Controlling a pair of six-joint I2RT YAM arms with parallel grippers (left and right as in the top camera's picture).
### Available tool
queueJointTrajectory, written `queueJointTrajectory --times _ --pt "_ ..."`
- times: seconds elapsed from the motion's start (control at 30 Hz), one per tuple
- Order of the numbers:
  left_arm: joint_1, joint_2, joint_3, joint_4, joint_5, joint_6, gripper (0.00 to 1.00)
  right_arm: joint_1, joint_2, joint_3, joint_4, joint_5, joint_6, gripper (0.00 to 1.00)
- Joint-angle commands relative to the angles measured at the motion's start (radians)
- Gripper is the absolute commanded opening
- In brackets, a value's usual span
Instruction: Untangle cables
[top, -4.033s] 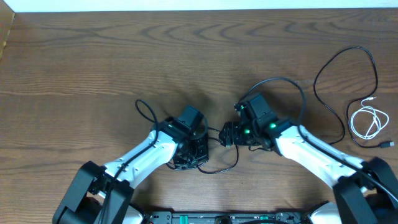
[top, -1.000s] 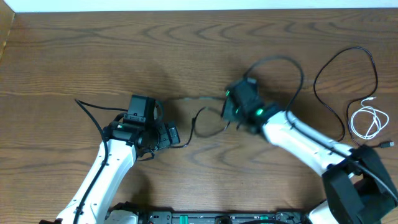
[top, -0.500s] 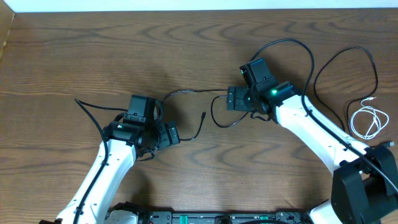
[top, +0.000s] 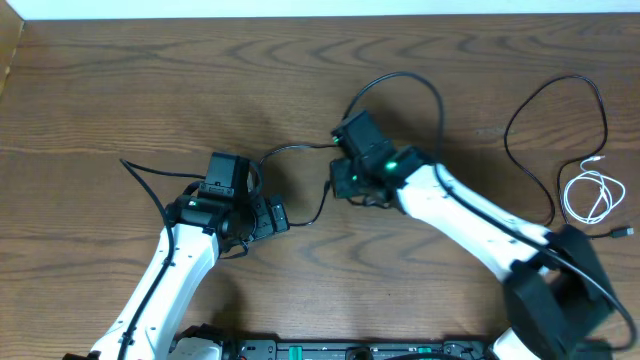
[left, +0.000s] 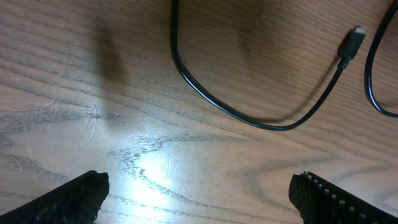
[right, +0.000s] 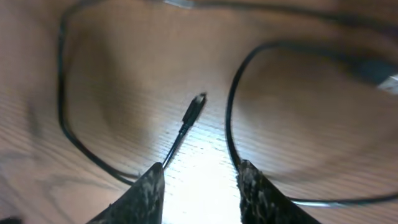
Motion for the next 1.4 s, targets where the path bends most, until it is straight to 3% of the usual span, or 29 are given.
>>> queueJointTrajectory --times 0.0,0.23,0.43,0.5,0.6,0.73,0.9,1.17,1.37 --pt "0.004 0.008 0.01 -0.003 -0.01 0.009 0.98 0.036 0.079 0.011 0.026 -0.022 0.052 0.39" --pt "0.004 0.008 0.01 -0.003 -0.01 0.009 0.98 0.086 0.192 0.011 0.123 -0.109 0.196 0.25" --pt "0.004 0.008 0.01 -0.003 -0.01 0.009 0.98 0.102 0.211 0.01 0.121 -0.056 0.356 0.26" --pt "0.004 0.008 0.01 -0.003 -0.01 0.009 0.98 0.105 0.217 0.01 0.117 -0.037 0.378 0.2" --pt "0.004 0.008 0.01 -0.003 -0.01 0.009 0.98 0.105 0.216 0.01 0.109 0.0 0.375 0.01" --pt "0.004 0.008 0.01 -0.003 -0.01 0.009 0.98 0.085 0.194 0.021 0.122 -0.015 0.314 0.01" --pt "0.004 0.008 0.01 -0.003 -0.01 0.009 0.98 0.031 0.079 0.028 0.12 0.0 0.106 0.01" --pt "0.004 0.008 0.01 -0.003 -0.01 0.009 0.98 0.017 0.048 0.025 0.041 0.219 -0.097 0.01" --pt "0.004 0.008 0.01 -0.003 -0.01 0.009 0.98 0.017 0.049 0.024 -0.027 0.391 -0.148 0.01"
